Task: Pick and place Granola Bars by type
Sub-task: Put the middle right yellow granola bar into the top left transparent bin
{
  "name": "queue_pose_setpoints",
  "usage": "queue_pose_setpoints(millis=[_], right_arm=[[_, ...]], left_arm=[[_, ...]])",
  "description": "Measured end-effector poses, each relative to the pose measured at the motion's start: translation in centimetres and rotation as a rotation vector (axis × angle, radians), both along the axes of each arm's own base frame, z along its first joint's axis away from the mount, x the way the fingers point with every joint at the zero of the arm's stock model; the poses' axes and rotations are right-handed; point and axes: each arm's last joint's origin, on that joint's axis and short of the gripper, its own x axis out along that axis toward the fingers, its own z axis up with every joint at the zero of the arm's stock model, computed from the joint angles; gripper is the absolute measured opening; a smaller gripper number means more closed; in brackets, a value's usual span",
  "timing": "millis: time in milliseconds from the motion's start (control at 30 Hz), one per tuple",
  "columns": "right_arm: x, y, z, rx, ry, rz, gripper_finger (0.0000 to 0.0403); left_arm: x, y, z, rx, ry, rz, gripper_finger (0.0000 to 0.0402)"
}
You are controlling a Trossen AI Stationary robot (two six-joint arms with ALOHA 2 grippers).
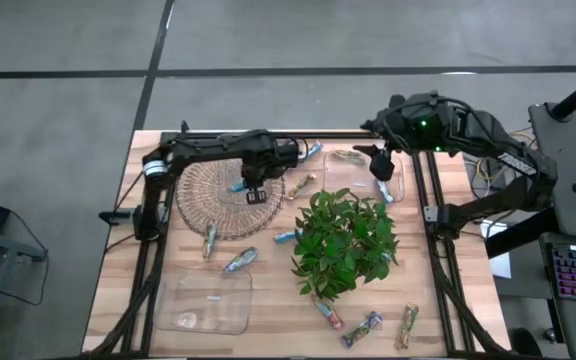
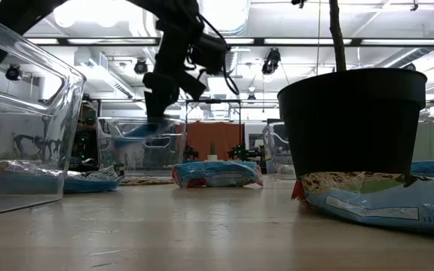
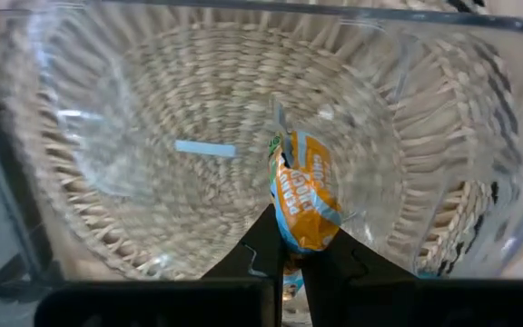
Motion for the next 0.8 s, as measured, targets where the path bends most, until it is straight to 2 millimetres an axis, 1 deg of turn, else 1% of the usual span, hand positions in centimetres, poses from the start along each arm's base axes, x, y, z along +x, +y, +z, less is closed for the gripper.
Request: queue_pose_setpoints(millis=[133, 333, 500, 700, 800], right_arm=[[0.1, 0.0, -0.4, 0.003, 0.015, -0.001, 0.0241], [-0.2, 0.0, -0.2, -0.002, 0.003, -0.005, 0.024], [-1.3, 0.3, 0.4, -0.02, -0.025, -0.018, 0.0238], [-2.2, 0.5, 0.8, -0.027, -0.047, -0.017, 0.024], [-2.5, 0.6, 1.0, -0.03, -0.057, -0.017, 0.0238]], left_arm=[[0.7, -0.2, -1.2, -0.03, 0.007, -0.006, 0.0005], [1.4, -0.2, -1.7, -0.021, -0.058, -0.024, 0.0005], [1.3, -0.3, -2.8, -0.029, -0.055, -0.037, 0.0005], [0.7, -0.6, -4.8, -0.054, -0.019, -0.048, 0.0005], [0.5, -0.7, -5.2, -0.061, -0.002, -0.059, 0.0005]])
